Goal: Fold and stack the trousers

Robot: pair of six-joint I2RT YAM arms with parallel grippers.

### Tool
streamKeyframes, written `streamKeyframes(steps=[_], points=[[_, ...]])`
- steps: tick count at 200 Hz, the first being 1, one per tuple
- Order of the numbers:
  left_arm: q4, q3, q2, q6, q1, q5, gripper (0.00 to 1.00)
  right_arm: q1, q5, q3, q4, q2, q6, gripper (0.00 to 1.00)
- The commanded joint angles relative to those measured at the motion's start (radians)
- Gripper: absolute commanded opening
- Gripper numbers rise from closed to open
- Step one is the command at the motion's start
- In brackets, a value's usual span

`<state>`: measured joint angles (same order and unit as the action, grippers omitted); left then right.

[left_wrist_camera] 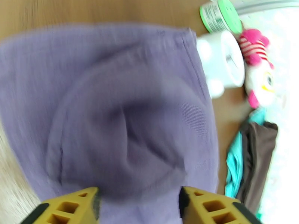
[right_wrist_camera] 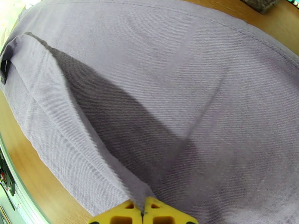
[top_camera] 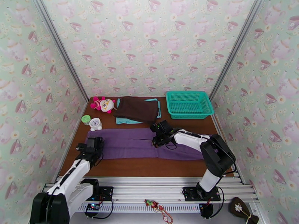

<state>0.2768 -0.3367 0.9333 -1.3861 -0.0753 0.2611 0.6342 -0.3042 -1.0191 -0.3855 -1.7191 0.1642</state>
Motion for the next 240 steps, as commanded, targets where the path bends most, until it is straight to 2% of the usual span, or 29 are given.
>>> streamKeyframes(steps=[1,8,13,16,51,94,107,121,152,164,177,202,218,233,240], points=[[-0.072,0.020,-0.007,-0.073,-0.015,-0.002,0.74,0.015,-0.031,-0.014,0.015,-0.005,0.015,0.00],[-0.080,0.011,0.001,-0.073,-0.012,0.008,0.80,0.018,-0.031,-0.019,0.010,-0.010,0.012,0.00],[-0.094,0.008,0.008,-0.070,-0.012,0.014,0.97,0.019,-0.029,-0.021,0.010,-0.011,0.010,0.00],[-0.107,0.006,0.012,-0.064,-0.010,0.017,0.99,0.020,-0.028,-0.021,0.010,-0.012,0.010,0.00],[-0.205,0.014,0.051,-0.084,-0.007,0.054,1.00,0.020,-0.029,-0.011,0.019,-0.014,0.012,0.00],[-0.466,0.040,0.233,-0.144,0.023,-0.025,1.00,0.022,-0.031,0.006,0.026,-0.010,0.012,0.00],[-0.488,0.035,0.273,-0.185,0.021,-0.036,0.89,0.021,-0.027,0.012,0.027,-0.006,0.012,0.00],[-0.433,0.030,0.253,-0.217,0.001,0.014,0.78,0.021,-0.023,0.017,0.028,-0.004,0.014,0.00],[-0.031,-0.049,0.083,-0.234,-0.032,0.193,0.66,0.021,-0.013,0.021,0.028,-0.002,0.016,0.00],[0.086,-0.071,0.027,-0.243,-0.025,0.229,0.59,0.021,-0.011,0.021,0.031,-0.002,0.017,0.00],[0.179,-0.086,-0.012,-0.249,-0.005,0.235,0.57,0.021,-0.010,0.021,0.036,0.001,0.018,0.00],[0.216,-0.081,-0.027,-0.207,0.054,0.206,0.56,0.021,-0.015,0.019,0.037,0.012,0.018,0.00],[0.177,-0.062,-0.013,-0.163,0.107,0.156,0.49,0.021,-0.021,0.026,0.039,0.025,0.014,0.00],[0.146,-0.047,0.004,-0.132,0.144,0.131,0.47,0.021,-0.018,0.034,0.037,0.041,0.012,0.00],[0.128,-0.038,0.008,-0.115,0.163,0.123,0.42,0.021,-0.021,0.036,0.035,0.048,0.010,0.00]])
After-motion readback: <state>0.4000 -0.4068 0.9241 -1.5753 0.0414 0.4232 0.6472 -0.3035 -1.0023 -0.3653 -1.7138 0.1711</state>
